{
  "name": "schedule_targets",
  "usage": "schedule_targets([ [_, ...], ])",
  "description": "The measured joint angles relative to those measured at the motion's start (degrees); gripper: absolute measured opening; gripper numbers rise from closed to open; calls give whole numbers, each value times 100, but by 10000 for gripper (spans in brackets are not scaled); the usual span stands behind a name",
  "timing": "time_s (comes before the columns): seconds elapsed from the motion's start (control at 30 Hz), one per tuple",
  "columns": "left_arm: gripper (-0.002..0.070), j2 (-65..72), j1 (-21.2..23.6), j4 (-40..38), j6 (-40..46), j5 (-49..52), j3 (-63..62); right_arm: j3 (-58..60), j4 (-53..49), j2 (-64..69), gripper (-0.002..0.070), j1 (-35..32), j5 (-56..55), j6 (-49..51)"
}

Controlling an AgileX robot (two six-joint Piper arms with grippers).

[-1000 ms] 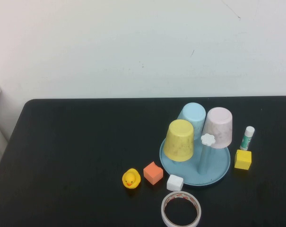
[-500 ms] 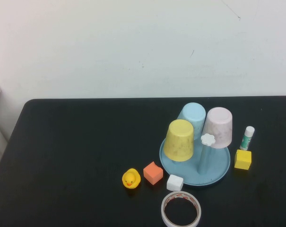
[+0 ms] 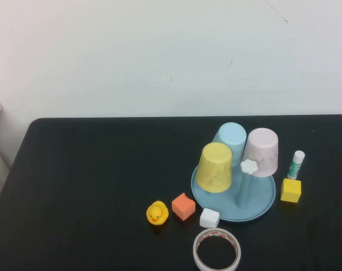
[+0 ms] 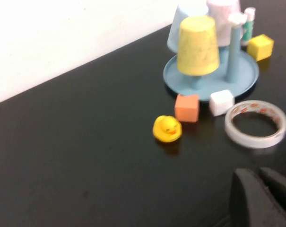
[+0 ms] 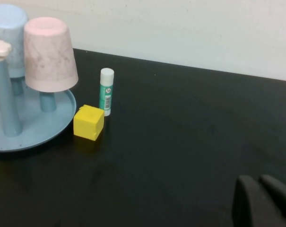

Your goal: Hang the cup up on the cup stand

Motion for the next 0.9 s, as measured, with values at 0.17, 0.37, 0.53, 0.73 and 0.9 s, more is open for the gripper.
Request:
schedule_targets([
  [0.17,-1,-27,681,175,82,-749,516,0,0,0,-1,0,9,0],
  [0.37,-1,-242,2352,139,95,-1788,937,0,0,0,-1,0,12,0],
  [0.53,-1,-551,3535,-319,95,-1980,1205,0,0,0,-1,0,24,0],
  [0.73,-1,-634,4072,-489,104,-2031,1536,-8,0,0,-1,0,34,0],
  [0.9,-1,-636,4084,-626,157,-2034,1610,-8,0,0,-1,0,34,0],
])
